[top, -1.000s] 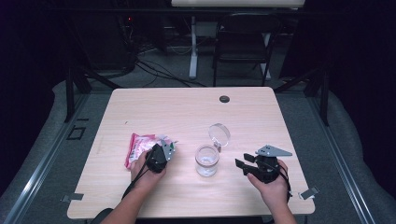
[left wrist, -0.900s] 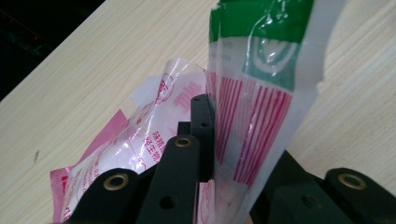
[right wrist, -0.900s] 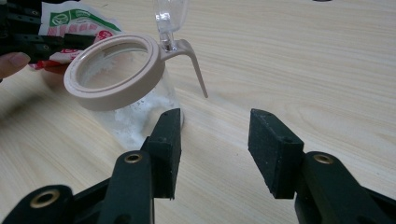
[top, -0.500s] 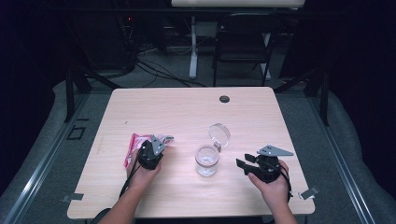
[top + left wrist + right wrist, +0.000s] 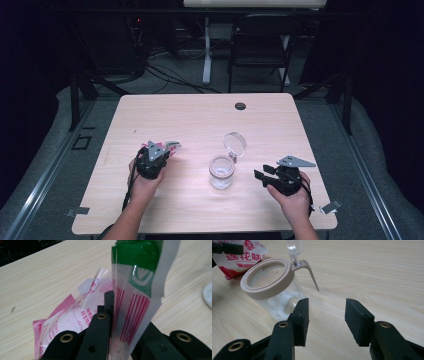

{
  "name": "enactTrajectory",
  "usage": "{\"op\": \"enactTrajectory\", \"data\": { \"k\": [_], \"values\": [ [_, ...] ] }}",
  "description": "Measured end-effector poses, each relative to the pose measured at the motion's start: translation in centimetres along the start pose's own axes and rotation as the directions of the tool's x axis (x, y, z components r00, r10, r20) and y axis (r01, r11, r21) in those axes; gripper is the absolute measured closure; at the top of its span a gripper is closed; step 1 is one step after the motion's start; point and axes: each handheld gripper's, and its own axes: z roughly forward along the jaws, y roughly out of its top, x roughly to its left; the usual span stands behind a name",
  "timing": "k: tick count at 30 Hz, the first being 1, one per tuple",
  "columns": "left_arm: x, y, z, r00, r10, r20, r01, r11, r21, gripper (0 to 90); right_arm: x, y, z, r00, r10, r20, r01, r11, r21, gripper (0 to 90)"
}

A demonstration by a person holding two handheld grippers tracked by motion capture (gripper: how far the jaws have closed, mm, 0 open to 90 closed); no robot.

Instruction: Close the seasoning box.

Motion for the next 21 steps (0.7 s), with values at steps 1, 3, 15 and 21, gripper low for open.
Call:
{"op": "enactTrajectory", "data": {
  "k": [1,3,15,21],
  "values": [
    [0.2,0.0,-0.3,1.0000,-0.007,-0.004,0.007,1.0000,-0.007,90.0,0.0,0.0,0.0,1.0000,-0.001,0.000,0.001,1.000,-0.001,54.5],
    [0.5,0.1,-0.9,0.9996,-0.022,-0.018,0.022,0.9995,-0.023,90.0,-0.1,0.0,0.0,1.0000,-0.001,0.000,0.001,1.000,-0.001,54.5],
    [3.5,0.7,-3.7,0.9955,-0.081,-0.049,0.079,0.9956,-0.052,90.0,-0.1,0.6,0.4,0.9999,-0.004,-0.012,0.004,1.000,-0.005,55.7],
    [5.5,1.6,-5.1,0.9939,-0.071,-0.085,0.067,0.9967,-0.045,90.0,-0.1,0.9,0.9,0.9997,-0.004,-0.022,0.004,1.000,-0.003,55.8]
  ]
}}
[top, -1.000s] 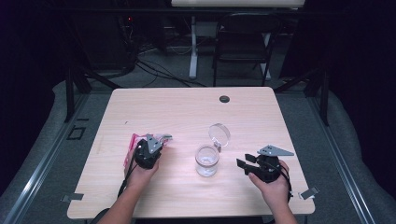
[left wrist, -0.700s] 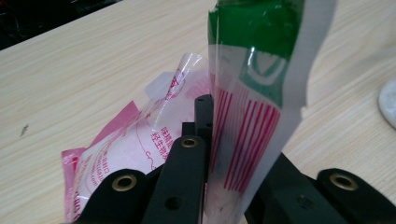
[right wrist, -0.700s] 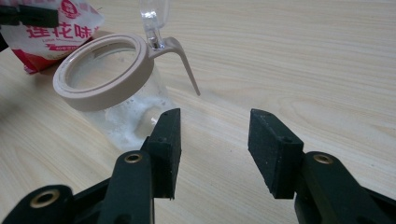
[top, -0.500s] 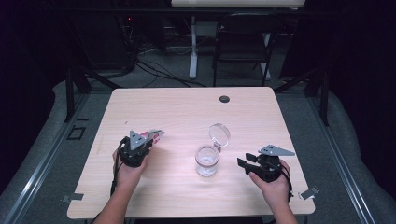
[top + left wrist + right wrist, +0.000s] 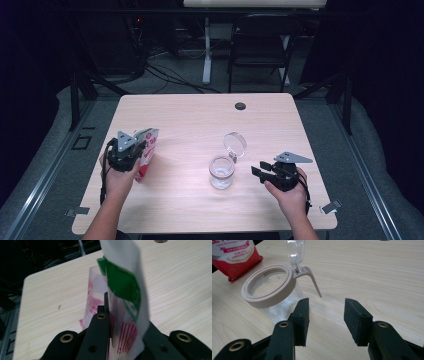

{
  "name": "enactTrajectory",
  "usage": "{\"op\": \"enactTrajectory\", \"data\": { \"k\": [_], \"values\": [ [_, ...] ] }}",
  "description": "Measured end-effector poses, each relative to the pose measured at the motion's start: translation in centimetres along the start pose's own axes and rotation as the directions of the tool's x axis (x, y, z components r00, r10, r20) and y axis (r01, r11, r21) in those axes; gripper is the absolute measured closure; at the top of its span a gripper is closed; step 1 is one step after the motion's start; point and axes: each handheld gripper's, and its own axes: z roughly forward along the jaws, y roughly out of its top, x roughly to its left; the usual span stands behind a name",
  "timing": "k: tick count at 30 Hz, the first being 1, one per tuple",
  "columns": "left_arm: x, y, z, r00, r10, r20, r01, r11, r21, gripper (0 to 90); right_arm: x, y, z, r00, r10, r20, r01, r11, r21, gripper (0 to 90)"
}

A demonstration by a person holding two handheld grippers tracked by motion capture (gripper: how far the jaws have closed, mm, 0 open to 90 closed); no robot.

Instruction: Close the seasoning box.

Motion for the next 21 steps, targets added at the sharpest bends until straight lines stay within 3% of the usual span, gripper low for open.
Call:
{"op": "enactTrajectory", "data": {
  "k": [8,10,17,21],
  "values": [
    [3.0,1.6,-0.7,0.9991,-0.043,-0.006,0.043,0.9991,0.002,90.0,0.1,0.3,0.5,0.9999,-0.002,-0.012,0.002,1.000,0.003,55.9],
    [3.3,2.0,-0.9,0.9993,-0.037,-0.008,0.037,0.9993,0.003,90.0,0.1,0.4,0.6,0.9998,0.001,-0.018,-0.001,1.000,-0.001,56.2],
    [3.0,3.8,-1.7,0.9998,0.021,0.006,-0.021,0.9998,-0.007,90.0,0.0,0.4,0.6,0.9997,0.009,-0.023,-0.009,1.000,-0.001,56.6],
    [2.6,4.5,-2.2,0.9972,0.022,0.071,-0.021,0.9997,-0.011,90.0,0.0,0.4,0.6,0.9998,0.003,-0.019,-0.003,1.000,0.001,56.6]
  ]
}}
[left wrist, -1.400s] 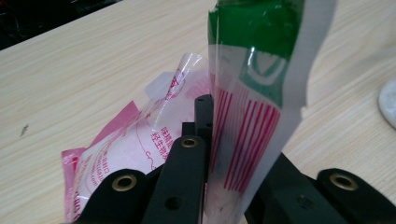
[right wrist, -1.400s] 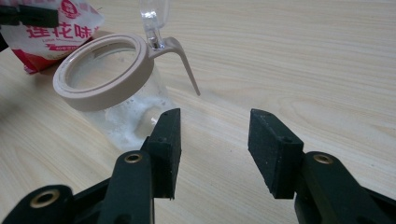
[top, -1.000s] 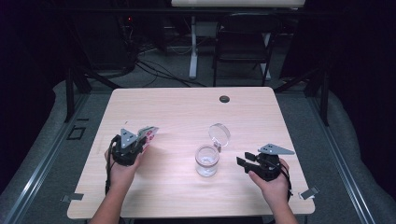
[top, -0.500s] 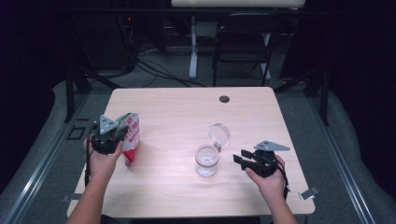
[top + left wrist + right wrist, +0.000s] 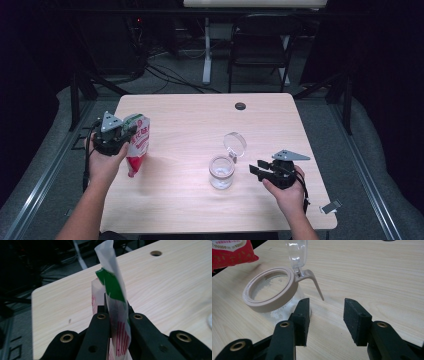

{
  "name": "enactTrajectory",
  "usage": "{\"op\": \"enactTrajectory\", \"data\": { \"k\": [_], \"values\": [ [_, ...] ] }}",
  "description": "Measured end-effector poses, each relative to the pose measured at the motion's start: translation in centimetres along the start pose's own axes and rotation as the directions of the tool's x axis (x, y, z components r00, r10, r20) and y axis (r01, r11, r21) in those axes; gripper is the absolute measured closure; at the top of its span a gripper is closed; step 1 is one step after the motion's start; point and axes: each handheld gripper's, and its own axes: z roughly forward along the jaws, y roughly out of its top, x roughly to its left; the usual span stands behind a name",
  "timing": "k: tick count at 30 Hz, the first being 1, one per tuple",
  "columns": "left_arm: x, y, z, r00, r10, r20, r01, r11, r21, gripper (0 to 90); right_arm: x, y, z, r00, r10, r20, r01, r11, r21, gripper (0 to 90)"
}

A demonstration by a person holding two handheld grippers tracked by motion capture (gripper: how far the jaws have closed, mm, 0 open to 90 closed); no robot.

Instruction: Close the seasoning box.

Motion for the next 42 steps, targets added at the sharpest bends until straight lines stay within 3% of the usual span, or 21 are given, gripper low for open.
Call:
{"op": "enactTrajectory", "data": {
  "k": [2,3,6,8,10,17,18,19,21,24,28,31,33,38,42],
  "values": [
    [-0.1,0.1,-0.1,0.9997,0.000,0.023,0.000,1.0000,-0.002,90.0,0.0,0.0,0.0,1.0000,0.000,0.001,0.000,1.000,0.000,56.5],
    [-0.6,0.3,-0.1,0.9982,-0.003,0.060,0.003,1.0000,-0.009,90.0,0.0,0.0,0.0,1.0000,0.000,0.002,-0.001,1.000,0.000,56.5],
    [-1.1,0.5,-0.1,0.9966,0.006,0.082,-0.005,0.9999,-0.012,90.0,0.0,0.0,0.0,1.0000,0.000,0.001,0.000,1.000,0.000,56.5],
    [-2.3,0.7,0.1,0.9920,0.031,0.122,-0.030,0.9995,-0.013,90.0,0.1,0.0,0.1,1.0000,0.003,-0.002,-0.003,1.000,-0.005,56.5],
    [-2.8,0.8,0.2,0.9903,0.040,0.133,-0.038,0.9991,-0.016,90.0,0.1,0.0,0.1,1.0000,0.001,-0.004,-0.001,1.000,-0.003,56.5],
    [-6.2,1.1,1.1,0.9617,0.096,0.257,-0.093,0.9954,-0.024,90.0,0.1,-0.1,0.1,0.9998,-0.020,0.003,0.020,1.000,0.006,59.9],
    [-6.2,1.1,1.1,0.9617,0.096,0.257,-0.093,0.9954,-0.024,90.0,0.1,-0.1,0.1,0.9998,-0.020,0.003,0.020,1.000,0.006,59.9],
    [-7.1,1.0,1.4,0.9519,0.118,0.283,-0.116,0.9929,-0.023,90.0,0.1,0.0,0.1,0.9997,-0.024,0.004,0.024,1.000,0.006,60.5],
    [-8.0,0.9,1.5,0.9388,0.147,0.312,-0.145,0.9890,-0.028,90.0,0.1,0.0,0.0,0.9997,-0.024,0.001,0.024,1.000,0.005,60.9],
    [-8.8,0.5,1.6,0.9217,0.158,0.354,-0.150,0.9874,-0.051,90.0,0.1,0.0,-0.1,0.9996,-0.029,0.003,0.029,1.000,0.001,62.4],
    [-9.6,-0.3,1.4,0.9047,0.163,0.394,-0.150,0.9867,-0.063,89.9,0.4,0.4,-0.6,0.9980,-0.063,-0.007,0.063,0.998,0.001,70.4],
    [-9.9,-1.0,1.1,0.8866,0.193,0.421,-0.177,0.9812,-0.077,89.9,1.1,0.9,-1.1,0.9946,-0.102,-0.019,0.101,0.995,-0.013,74.7],
    [-10.0,-1.7,1.0,0.8781,0.196,0.437,-0.181,0.9805,-0.076,89.8,1.5,1.3,-1.5,0.9925,-0.116,-0.041,0.115,0.993,-0.018,78.0],
    [-10.0,-3.1,1.2,0.8749,0.161,0.457,-0.142,0.9869,-0.077,89.6,3.0,2.5,-2.0,0.9835,-0.147,-0.105,0.143,0.989,-0.043,82.0],
    [-10.1,-3.5,1.4,0.8743,0.132,0.467,-0.104,0.9908,-0.087,89.2,4.7,3.6,-1.5,0.9688,-0.191,-0.158,0.185,0.981,-0.048,82.3]
  ]
}}
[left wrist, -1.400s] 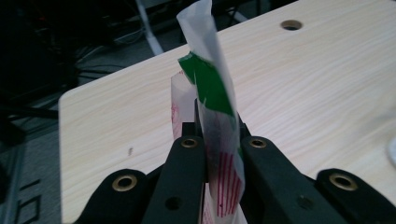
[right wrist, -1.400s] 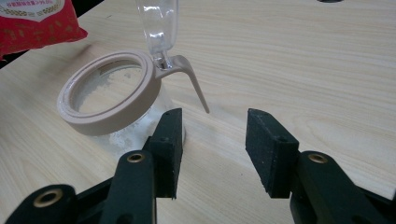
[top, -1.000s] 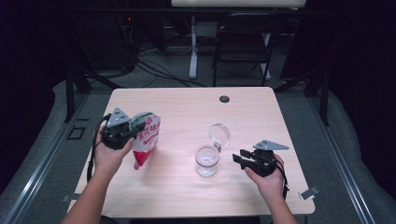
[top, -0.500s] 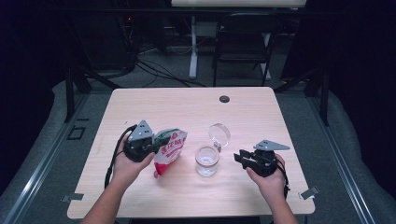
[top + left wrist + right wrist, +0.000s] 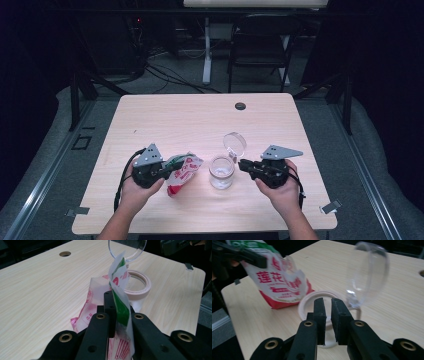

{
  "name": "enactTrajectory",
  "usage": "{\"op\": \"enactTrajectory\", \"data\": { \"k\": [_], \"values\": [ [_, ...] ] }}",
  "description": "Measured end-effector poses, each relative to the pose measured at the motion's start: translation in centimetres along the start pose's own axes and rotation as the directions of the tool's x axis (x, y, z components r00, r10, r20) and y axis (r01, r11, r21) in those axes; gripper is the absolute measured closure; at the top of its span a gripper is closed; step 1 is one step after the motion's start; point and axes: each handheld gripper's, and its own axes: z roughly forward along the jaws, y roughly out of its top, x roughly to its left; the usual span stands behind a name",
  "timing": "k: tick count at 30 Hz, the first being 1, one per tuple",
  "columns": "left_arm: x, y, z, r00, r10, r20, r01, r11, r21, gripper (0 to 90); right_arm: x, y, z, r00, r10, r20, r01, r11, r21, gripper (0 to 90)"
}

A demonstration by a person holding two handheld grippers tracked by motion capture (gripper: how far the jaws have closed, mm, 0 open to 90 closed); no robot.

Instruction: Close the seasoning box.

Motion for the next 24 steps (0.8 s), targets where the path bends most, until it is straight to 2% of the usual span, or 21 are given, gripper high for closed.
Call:
{"op": "enactTrajectory", "data": {
  "k": [5,9,12,19,24],
  "values": [
    [-0.4,-0.3,0.5,0.9998,-0.014,0.012,0.014,0.9998,-0.017,89.0,1.5,1.6,1.6,0.9962,-0.058,-0.064,0.060,0.998,0.021,82.7],
    [-0.6,-0.4,0.9,0.9993,-0.028,0.025,0.028,0.9994,-0.021,88.7,2.5,2.4,3.0,0.9911,-0.079,-0.107,0.083,0.996,0.025,83.6],
    [-0.7,-0.5,1.2,0.9987,-0.040,0.032,0.041,0.9988,-0.027,88.7,3.1,2.8,4.0,0.9878,-0.090,-0.127,0.095,0.995,0.033,82.8],
    [-1.0,-0.6,1.3,0.9985,-0.042,0.034,0.043,0.9987,-0.027,88.7,4.1,3.4,5.9,0.9795,-0.114,-0.167,0.125,0.990,0.059,77.7],
    [-1.0,-0.6,1.2,0.9987,-0.041,0.031,0.042,0.9988,-0.026,88.5,4.7,3.5,7.2,0.9772,-0.124,-0.172,0.139,0.987,0.080,77.0]
  ]
}}
